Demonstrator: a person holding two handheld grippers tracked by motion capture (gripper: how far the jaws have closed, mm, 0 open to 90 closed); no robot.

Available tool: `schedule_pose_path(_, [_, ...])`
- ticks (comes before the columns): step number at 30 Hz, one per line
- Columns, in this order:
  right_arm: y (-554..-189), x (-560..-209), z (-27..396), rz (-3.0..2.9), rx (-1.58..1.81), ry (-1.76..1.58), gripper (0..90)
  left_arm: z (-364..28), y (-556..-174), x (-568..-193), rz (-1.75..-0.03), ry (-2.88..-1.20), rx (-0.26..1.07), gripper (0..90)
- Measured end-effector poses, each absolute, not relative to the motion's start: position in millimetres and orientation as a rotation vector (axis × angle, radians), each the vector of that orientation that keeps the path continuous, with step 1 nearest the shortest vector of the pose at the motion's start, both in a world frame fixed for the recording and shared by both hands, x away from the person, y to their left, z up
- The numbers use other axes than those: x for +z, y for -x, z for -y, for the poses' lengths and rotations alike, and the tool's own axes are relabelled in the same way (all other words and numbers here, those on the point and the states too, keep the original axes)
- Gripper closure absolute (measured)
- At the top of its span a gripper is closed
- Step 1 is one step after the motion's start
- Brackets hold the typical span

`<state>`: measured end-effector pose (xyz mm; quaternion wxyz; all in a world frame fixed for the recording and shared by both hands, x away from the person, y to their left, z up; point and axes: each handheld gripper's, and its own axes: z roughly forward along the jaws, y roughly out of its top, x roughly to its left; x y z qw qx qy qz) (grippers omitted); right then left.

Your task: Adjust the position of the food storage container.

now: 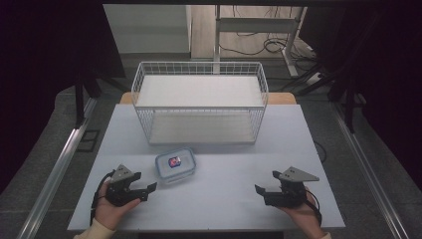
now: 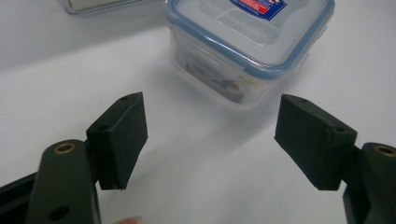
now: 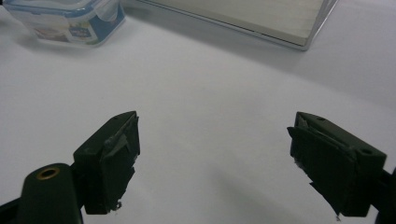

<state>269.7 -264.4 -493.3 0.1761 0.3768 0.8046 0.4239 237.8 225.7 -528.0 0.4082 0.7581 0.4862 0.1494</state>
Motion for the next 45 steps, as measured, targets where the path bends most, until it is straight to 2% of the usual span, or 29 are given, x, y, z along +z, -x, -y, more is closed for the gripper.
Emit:
schedule_pose_path(30, [-271,-496,270,-2.247,1.165,-1.085,16.2,-227,-238,-526,-1.236,-1.906,0.386,25.0])
schedule_pose_path(41, [-271,-496,268,-2.262,1.181,-1.09,16.2,-229,-236,-498,-1.226,-1.887,0.491,25.6])
schedule_pose_path(45, [-270,-495,269,-2.254,1.183,-1.103,16.2,-228,-242,-488,-1.222,-1.887,0.491,25.8])
